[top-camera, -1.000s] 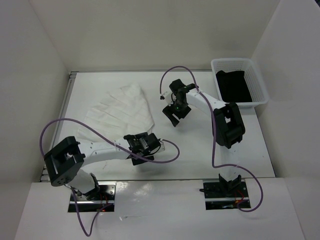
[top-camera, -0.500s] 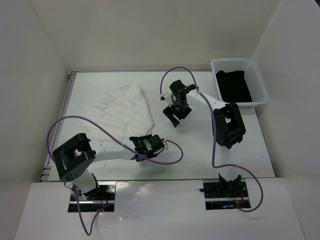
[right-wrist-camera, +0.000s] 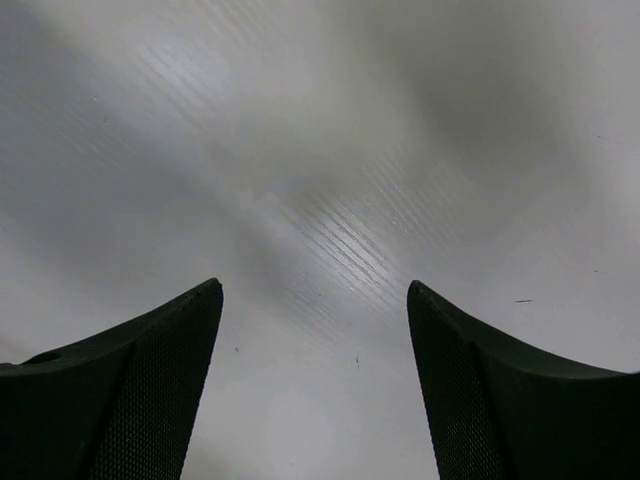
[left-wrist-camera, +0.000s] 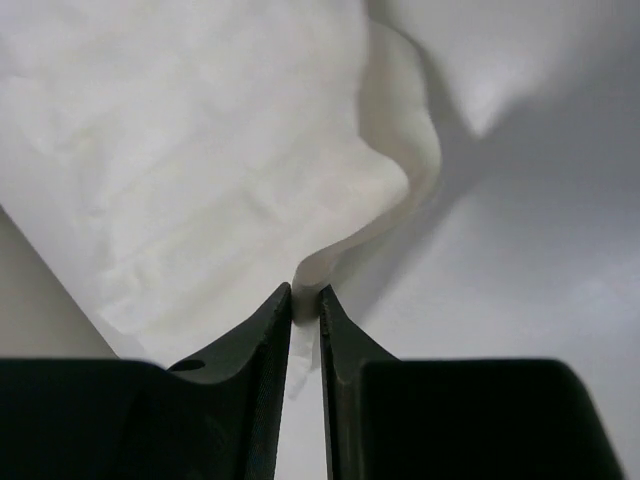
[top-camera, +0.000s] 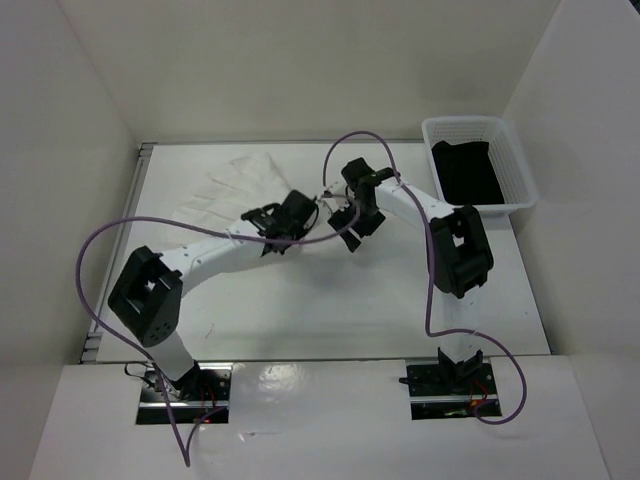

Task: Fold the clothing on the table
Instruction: Flatten the skirt out

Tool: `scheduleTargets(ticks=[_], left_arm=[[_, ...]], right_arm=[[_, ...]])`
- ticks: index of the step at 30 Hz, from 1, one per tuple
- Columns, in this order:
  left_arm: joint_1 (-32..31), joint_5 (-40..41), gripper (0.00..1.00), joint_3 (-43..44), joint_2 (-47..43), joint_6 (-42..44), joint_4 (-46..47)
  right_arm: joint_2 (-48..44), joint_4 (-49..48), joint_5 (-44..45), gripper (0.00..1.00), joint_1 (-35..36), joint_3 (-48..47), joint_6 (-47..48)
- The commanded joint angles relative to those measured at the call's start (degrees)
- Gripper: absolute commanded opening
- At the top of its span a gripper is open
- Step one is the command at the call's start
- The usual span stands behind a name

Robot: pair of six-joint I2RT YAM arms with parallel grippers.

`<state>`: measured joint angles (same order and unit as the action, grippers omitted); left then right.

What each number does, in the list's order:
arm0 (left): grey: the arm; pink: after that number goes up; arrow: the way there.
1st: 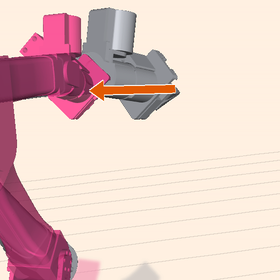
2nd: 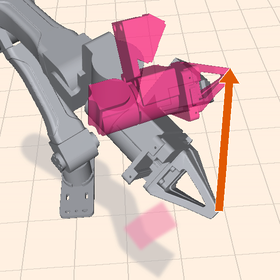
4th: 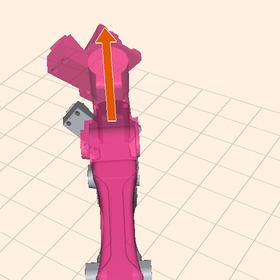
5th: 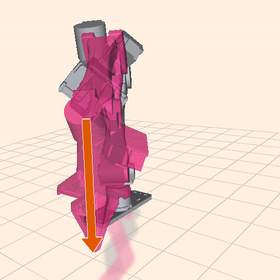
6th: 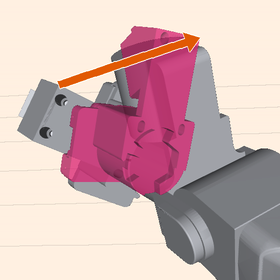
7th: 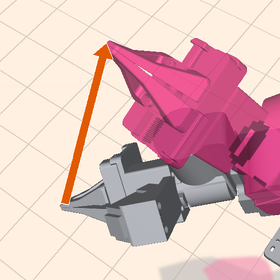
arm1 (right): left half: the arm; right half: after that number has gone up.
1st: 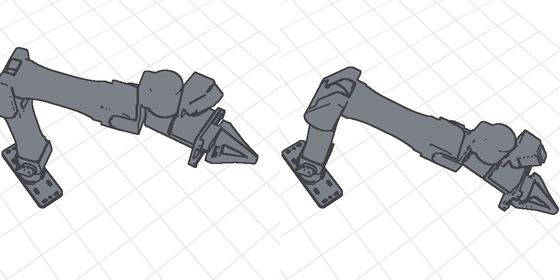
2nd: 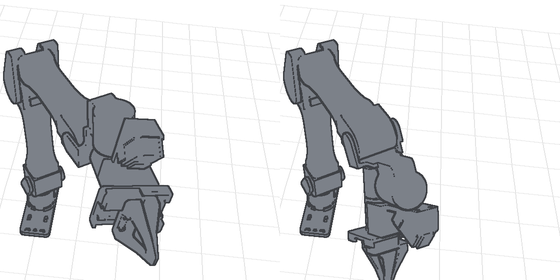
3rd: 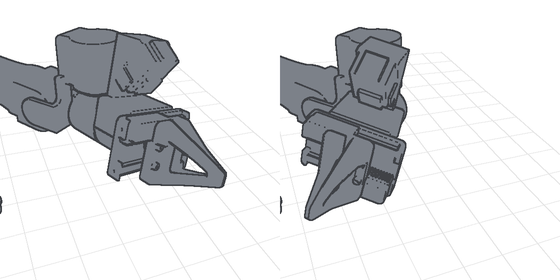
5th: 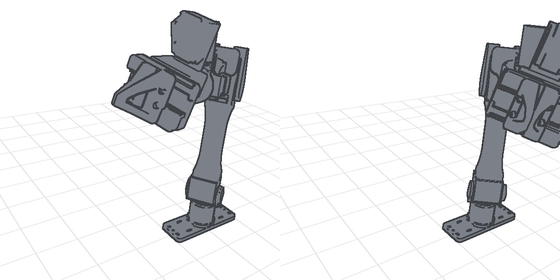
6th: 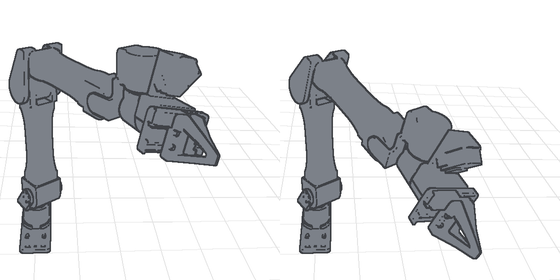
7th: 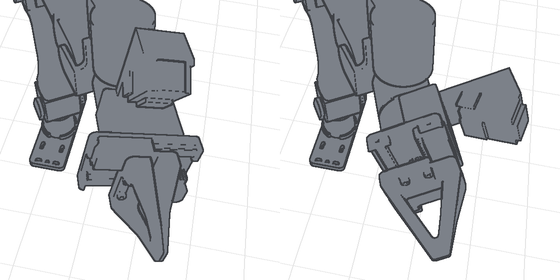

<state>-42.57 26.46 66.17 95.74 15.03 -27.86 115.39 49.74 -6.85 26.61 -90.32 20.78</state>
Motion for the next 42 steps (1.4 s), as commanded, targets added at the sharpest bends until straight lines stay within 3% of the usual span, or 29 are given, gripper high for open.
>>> scheduleTargets(ticks=[1, 8, 14, 15, 17, 18, 19, 20, 23, 24, 28, 34, 42], left_arm=[[3.5, -3.0, 0.23, 11.7, 0.4, 0.9, -4.1], [5.2, -9.8, 0.23, 36.2, 5.6, 1.9, -13.7], [0.4, -16.7, 0.23, 53.2, 11.5, 1.4, -23.4], [-0.1, -16.0, 0.29, 53.7, 11.5, 1.4, -23.4], [-1.2, -13.5, 0.41, 47.9, 10.0, 2.0, -22.2], [-1.2, -12.1, 0.60, 43.9, 8.6, 2.7, -20.7], [-1.2, -12.1, 0.69, 39.3, 5.2, 3.5, -17.2], [-1.2, -11.3, 0.75, 30.8, 3.8, 3.5, -15.9], [-2.8, -6.7, 0.90, 19.6, 0.2, 2.3, -12.4], [-3.3, -2.9, 0.92, 11.7, -1.7, 1.5, -9.4], [-5.1, 5.0, 0.95, -0.2, -3.1, -0.4, -3.2], [-7.9, 12.6, 0.95, -6.3, -1.4, -1.1, 5.3], [-11.0, 15.4, 0.95, -9.3, 3.1, -2.8, 12.9]], right_arm=[[-3.9, -2.4, 0.3, 0.79, -0.9, 0.3, -0.6], [-4.5, -3.4, 1.8, 0.79, -1.6, -0.2, -1.1], [-5.0, -5.2, 2.5, 0.79, -6.5, 0.3, -2.9], [-5.7, -5.2, 2.5, 0.79, -7.0, -0.2, -3.5], [-6.5, -5.2, 2.5, 0.80, -8.7, -0.2, -3.5], [-6.5, -5.2, 2.5, 0.80, -9.2, -0.2, -3.5], [-7.4, -5.7, 2.5, 0.80, -9.8, 0.4, -3.5], [-8.0, -5.7, 3.0, 0.80, -10.3, 0.9, -3.5], [-8.7, -6.2, 2.3, 0.80, -11.8, 2.1, -4.0], [-8.7, -6.8, 2.3, 0.80, -12.5, 2.7, -4.0], [-8.7, -6.8, 1.1, 0.82, -13.1, 3.2, -4.0], [-7.4, -5.5, 0.4, 0.82, -13.1, 1.3, -4.0], [-7.4, -5.0, -0.1, 0.83, -13.1, 0.7, -4.0]])
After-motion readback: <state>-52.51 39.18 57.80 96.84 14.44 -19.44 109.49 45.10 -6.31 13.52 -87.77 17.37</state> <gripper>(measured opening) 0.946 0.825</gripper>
